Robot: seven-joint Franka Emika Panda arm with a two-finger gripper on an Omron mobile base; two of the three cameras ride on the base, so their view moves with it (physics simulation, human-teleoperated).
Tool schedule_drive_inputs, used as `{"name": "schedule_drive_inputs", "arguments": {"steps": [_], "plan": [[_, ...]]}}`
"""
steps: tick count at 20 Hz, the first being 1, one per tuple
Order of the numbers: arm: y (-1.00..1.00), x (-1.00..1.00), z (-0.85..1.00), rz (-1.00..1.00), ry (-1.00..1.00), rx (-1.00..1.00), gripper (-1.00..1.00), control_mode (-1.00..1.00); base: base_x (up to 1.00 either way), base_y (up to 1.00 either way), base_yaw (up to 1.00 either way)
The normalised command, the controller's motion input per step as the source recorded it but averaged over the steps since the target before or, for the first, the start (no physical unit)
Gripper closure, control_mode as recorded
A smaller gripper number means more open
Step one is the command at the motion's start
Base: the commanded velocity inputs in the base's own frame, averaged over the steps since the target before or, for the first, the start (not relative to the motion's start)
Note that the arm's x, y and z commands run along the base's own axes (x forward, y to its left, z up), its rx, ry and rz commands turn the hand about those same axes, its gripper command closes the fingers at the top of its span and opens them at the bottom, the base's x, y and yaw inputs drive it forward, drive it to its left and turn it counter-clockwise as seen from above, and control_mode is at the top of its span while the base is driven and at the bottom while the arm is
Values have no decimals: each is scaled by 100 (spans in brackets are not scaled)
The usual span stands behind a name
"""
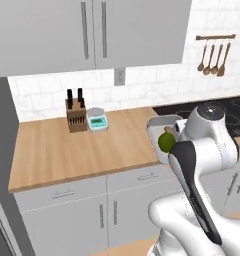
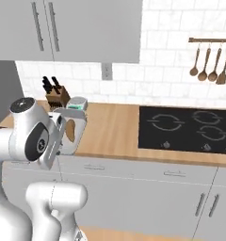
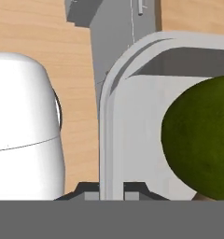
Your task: Take the meat container that has the chicken drumstick and place it on the second highest rack of the freezer. Then take the vegetable container that has the lime and sweet potato and place it on the highest rack of the freezer.
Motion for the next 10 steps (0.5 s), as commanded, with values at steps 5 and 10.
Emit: {"name": "schedule_drive_inputs", "arguments": {"steps": [5,10], "plan": [[0,0,0,0,0,0,100,100,-52,39,63],[0,0,0,0,0,0,100,100,0,15,100]]}}
